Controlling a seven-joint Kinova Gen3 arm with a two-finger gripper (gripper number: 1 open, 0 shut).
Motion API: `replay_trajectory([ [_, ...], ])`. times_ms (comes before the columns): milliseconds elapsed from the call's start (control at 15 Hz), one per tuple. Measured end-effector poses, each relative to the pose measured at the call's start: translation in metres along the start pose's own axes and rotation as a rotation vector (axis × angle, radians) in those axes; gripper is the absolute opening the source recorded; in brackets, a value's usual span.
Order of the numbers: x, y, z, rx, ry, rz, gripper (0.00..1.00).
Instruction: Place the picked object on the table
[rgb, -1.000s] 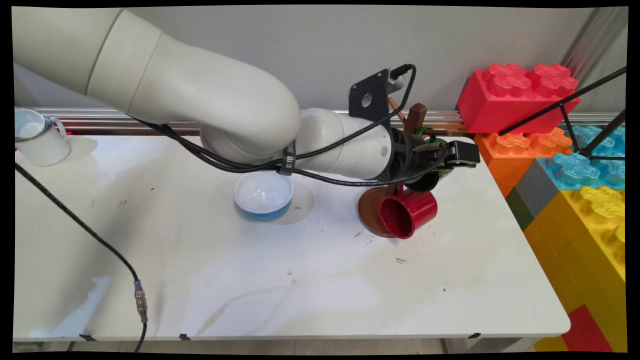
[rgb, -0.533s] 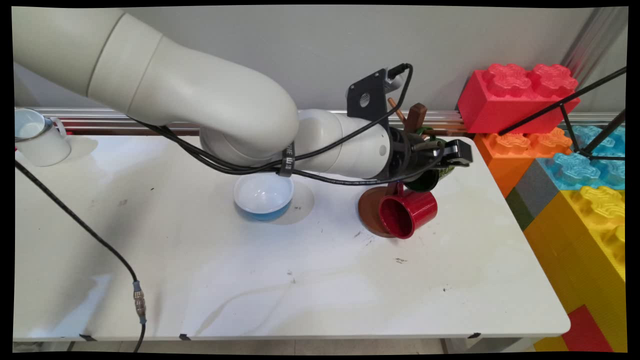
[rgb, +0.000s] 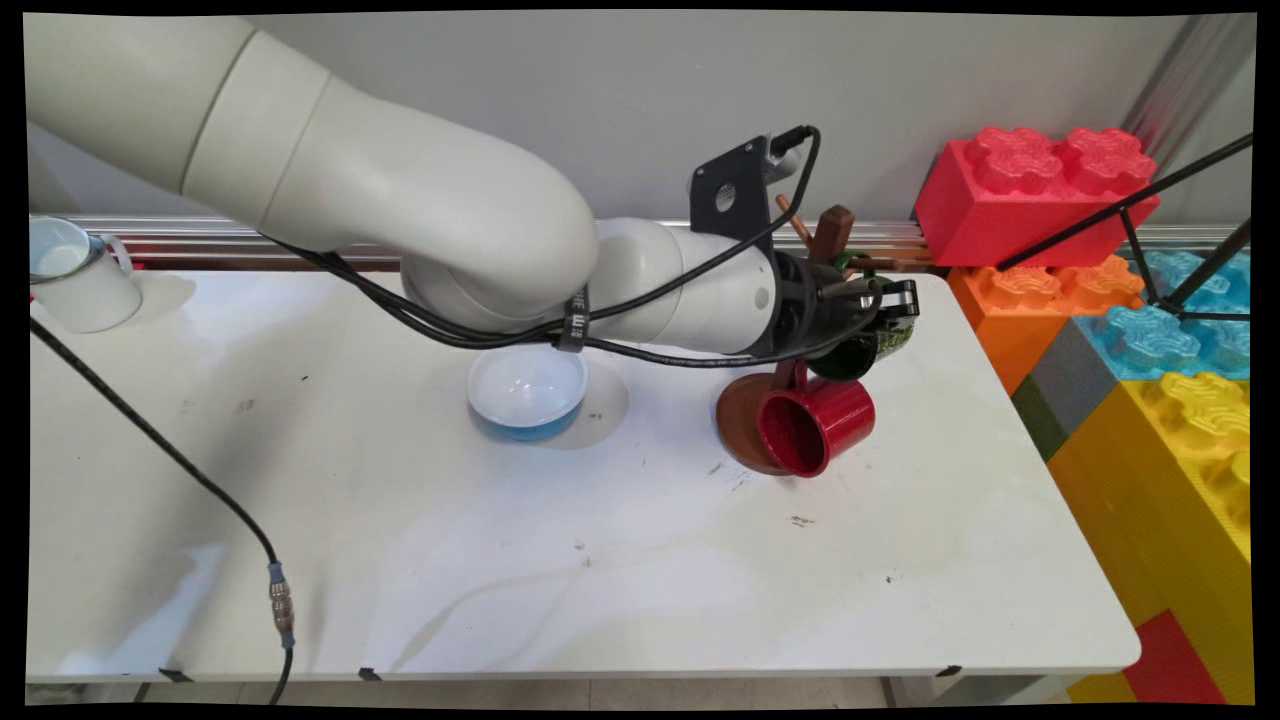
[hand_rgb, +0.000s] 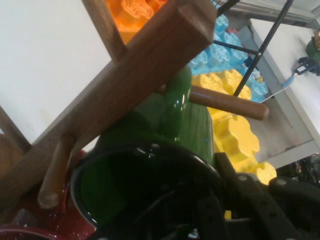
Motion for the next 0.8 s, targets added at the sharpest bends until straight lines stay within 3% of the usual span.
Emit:
replay_trajectory([
  [467, -0.0016, -0.0048, -0.0031, 0.005, -0.006, 0.003, 0.00],
  [800, -0.0025, -0.0049, -0.0086, -0.018, -0.012, 0.002, 0.00],
])
